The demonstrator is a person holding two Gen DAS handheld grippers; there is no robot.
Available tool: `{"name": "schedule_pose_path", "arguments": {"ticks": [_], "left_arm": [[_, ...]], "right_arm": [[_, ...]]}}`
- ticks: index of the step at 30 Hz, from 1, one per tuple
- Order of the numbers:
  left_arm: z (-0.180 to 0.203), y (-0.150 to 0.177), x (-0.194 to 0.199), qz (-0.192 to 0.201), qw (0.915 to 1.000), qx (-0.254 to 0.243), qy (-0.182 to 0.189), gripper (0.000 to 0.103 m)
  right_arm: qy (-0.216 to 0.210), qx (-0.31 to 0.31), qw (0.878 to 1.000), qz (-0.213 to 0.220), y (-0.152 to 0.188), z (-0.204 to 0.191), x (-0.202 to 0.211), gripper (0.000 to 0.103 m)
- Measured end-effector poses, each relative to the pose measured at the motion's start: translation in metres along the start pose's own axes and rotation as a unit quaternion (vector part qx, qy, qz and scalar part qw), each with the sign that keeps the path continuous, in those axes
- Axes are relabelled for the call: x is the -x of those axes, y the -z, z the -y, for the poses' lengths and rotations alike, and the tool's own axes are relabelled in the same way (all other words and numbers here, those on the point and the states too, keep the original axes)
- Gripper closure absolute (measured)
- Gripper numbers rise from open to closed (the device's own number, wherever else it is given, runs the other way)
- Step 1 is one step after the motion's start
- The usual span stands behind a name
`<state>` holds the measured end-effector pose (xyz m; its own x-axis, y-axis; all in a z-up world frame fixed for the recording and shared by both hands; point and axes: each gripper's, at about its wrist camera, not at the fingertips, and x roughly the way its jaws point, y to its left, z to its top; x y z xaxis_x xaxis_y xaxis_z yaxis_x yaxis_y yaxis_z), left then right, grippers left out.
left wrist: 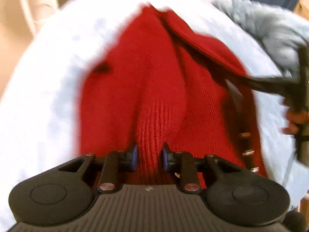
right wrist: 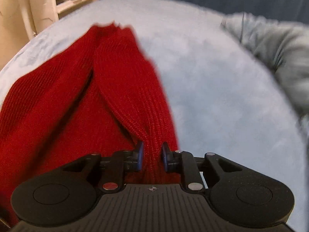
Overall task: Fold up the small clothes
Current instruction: 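Grasp the cardigan hem with both grippers and shake it flat onto the bed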
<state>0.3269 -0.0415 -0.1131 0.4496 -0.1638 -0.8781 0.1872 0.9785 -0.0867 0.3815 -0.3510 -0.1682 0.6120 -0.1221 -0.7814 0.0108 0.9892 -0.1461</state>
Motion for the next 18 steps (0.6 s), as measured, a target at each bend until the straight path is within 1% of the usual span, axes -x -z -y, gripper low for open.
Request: {"name": "schedule_pose_path", "arguments": {"ticks": [1,2,3,4,5,6,7,8,9,10,11,12,13,14,15,16,17,18], "left_arm": [[-0.018,-0.008,0.011,0.011,0.9999,0.005,-0.007,0.089],[-0.035,-0.020,0.022,0.026,0.9991,0.008,-0.033,0.089],[-0.052,-0.033,0.032,0.043,0.9966,0.008,-0.069,0.094],[-0.069,-0.047,0.038,0.066,0.9918,0.012,-0.109,0.096],[-0.086,-0.060,0.042,0.081,0.9870,0.021,-0.137,0.096],[-0.100,-0.074,0.045,0.101,0.9789,0.027,-0.176,0.096],[-0.112,-0.087,0.045,0.123,0.9670,0.023,-0.222,0.096],[-0.124,-0.097,0.043,0.140,0.9542,0.019,-0.264,0.096],[-0.134,-0.105,0.040,0.155,0.9428,0.019,-0.295,0.095],[-0.143,-0.113,0.036,0.156,0.9386,0.023,-0.307,0.091],[-0.151,-0.119,0.031,0.143,0.9426,0.037,-0.300,0.091],[-0.157,-0.116,0.032,0.136,0.9469,0.052,-0.287,0.090],[-0.156,-0.110,0.032,0.136,0.9518,0.060,-0.268,0.081],[-0.151,-0.103,0.032,0.135,0.9559,0.057,-0.254,0.071],[-0.146,-0.096,0.032,0.132,0.9584,0.052,-0.248,0.044],[-0.140,-0.086,0.032,0.128,0.9590,0.050,-0.248,0.020],[-0.139,-0.080,0.030,0.128,0.9593,0.050,-0.247,0.012],[-0.132,-0.067,0.031,0.131,0.9605,0.049,-0.241,0.006]], "right_arm": [[0.017,-0.006,1.000,0.010,-0.007,0.018,0.003,0.084],[0.042,-0.017,0.999,0.019,-0.016,0.038,0.004,0.084],[0.082,-0.031,0.996,0.028,-0.029,0.061,0.002,0.084],[0.113,-0.046,0.992,0.035,-0.040,0.080,-0.001,0.084],[0.137,-0.071,0.987,0.039,-0.050,0.100,-0.005,0.084],[0.155,-0.112,0.981,0.045,-0.060,0.122,-0.008,0.083],[0.164,-0.150,0.974,0.050,-0.065,0.137,-0.010,0.081],[0.177,-0.180,0.966,0.055,-0.066,0.146,-0.011,0.082],[0.198,-0.199,0.958,0.061,-0.064,0.150,-0.012,0.072],[0.201,-0.203,0.957,0.055,-0.060,0.150,-0.013,0.043],[0.191,-0.202,0.959,0.043,-0.050,0.145,-0.013,0.030],[0.177,-0.201,0.963,0.037,-0.040,0.140,-0.011,0.022],[0.152,-0.195,0.968,0.031,-0.024,0.133,-0.005,0.024],[0.129,-0.186,0.974,0.025,-0.007,0.124,0.001,0.024],[0.108,-0.179,0.978,0.017,0.013,0.114,0.010,0.024],[0.089,-0.172,0.981,0.008,0.037,0.102,0.021,0.024],[0.073,-0.164,0.984,-0.001,0.054,0.092,0.030,0.024],[0.056,-0.156,0.986,-0.007,0.075,0.077,0.041,0.024]]}}
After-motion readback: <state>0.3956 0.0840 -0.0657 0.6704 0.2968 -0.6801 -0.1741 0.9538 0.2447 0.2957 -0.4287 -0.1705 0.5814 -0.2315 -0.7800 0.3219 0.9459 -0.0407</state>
